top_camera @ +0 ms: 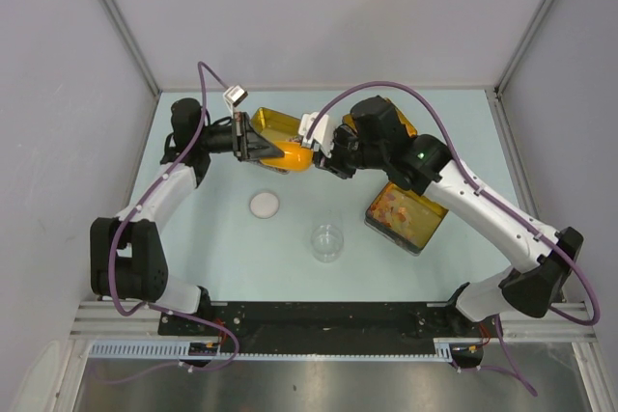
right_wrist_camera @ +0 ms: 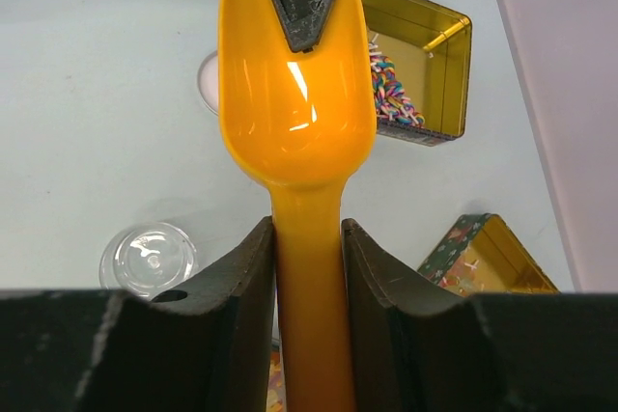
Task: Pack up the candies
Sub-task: Pick up the spatula from the center of the board.
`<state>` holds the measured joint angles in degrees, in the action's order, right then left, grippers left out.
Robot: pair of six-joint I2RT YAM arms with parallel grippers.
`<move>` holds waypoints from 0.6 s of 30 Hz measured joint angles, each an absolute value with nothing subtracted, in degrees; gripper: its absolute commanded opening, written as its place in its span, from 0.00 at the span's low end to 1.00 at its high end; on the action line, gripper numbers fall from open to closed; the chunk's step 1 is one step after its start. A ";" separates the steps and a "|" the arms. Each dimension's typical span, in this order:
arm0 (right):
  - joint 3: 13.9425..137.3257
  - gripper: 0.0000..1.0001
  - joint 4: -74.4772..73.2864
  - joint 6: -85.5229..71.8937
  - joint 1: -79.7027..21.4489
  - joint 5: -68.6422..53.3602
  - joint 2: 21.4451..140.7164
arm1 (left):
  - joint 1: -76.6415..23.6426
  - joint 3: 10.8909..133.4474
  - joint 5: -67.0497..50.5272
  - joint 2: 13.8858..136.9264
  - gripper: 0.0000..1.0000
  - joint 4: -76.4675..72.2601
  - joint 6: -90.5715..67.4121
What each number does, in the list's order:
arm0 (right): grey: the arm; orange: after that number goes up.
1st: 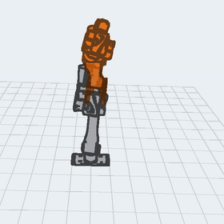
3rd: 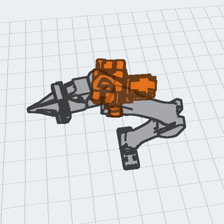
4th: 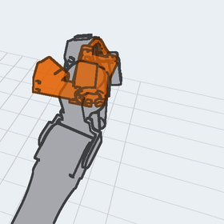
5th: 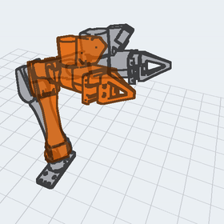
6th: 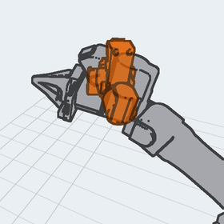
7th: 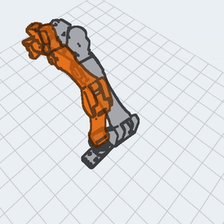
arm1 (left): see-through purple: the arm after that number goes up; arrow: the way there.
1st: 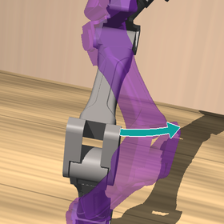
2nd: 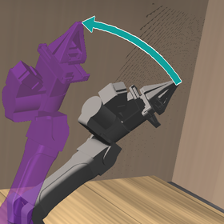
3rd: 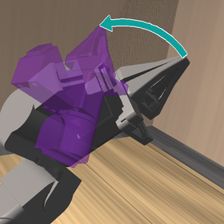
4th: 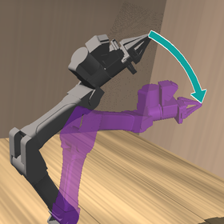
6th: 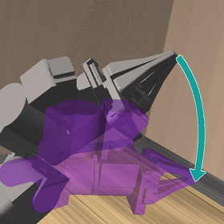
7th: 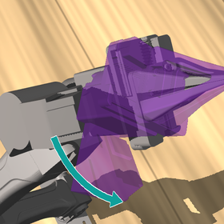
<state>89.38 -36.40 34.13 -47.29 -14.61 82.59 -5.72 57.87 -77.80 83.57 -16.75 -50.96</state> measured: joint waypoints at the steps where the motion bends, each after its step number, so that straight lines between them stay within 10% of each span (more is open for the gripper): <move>1: 89.38 0.30 -36.40 34.13 -47.29 -14.70 82.63 | -5.69 57.84 -77.82 83.57 0.00 -16.67 -50.96; 11: 90.56 0.50 -35.94 33.52 -47.66 -15.51 85.03 | -5.76 55.96 -77.56 83.57 0.00 -20.03 -54.00; 18: 91.44 0.36 -36.27 33.04 -47.79 -16.03 86.06 | -5.65 55.48 -77.23 83.57 0.00 -22.13 -55.07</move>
<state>91.44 -36.27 33.04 -47.79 -16.03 86.06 -5.65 55.48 -77.23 83.57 -22.13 -55.07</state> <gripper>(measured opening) 0.423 0.080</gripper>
